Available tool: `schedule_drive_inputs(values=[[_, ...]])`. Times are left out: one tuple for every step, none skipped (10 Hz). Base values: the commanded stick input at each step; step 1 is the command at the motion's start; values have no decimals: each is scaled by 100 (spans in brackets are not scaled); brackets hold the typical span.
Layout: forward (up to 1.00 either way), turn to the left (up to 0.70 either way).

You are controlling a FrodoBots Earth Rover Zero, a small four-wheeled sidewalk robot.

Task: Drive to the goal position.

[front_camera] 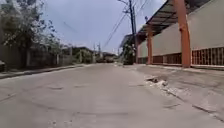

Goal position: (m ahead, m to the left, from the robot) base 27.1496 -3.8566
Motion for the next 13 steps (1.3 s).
schedule_drive_inputs(values=[[100,-8],[100,-11],[100,-6],[100,-1],[100,-17],[100,0],[100,-7],[100,-28],[100,-12],[100,-10],[100,-27],[100,-12],[100,-1]])
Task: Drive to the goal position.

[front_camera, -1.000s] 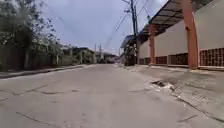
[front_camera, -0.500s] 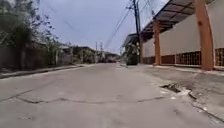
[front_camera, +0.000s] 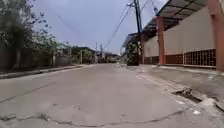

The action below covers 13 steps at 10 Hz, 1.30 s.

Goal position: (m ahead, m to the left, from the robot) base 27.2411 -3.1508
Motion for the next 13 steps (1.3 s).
schedule_drive_inputs(values=[[100,0],[100,0],[100,0],[100,0],[100,0],[100,-2],[100,-13],[100,-39],[100,-3],[100,0],[100,0],[100,0],[100,0]])
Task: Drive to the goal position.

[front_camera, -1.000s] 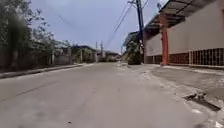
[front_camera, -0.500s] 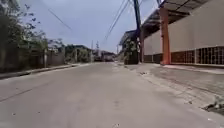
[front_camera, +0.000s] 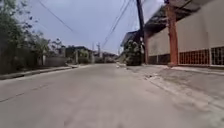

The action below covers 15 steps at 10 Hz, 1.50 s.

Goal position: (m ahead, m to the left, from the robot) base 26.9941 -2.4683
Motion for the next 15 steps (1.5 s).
schedule_drive_inputs(values=[[100,0],[100,0],[100,0],[100,0],[100,0],[100,0],[100,0],[100,0],[100,0],[100,0],[100,0],[100,-1],[100,-8],[100,-20],[100,-8]])
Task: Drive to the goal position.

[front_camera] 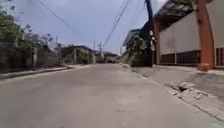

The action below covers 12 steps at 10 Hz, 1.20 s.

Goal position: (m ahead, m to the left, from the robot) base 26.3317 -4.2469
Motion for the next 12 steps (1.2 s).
schedule_drive_inputs(values=[[100,0],[100,0],[100,0],[100,0],[100,-1],[100,-2],[100,-2],[100,-3],[100,-5],[100,-13],[100,-9],[100,-2]])
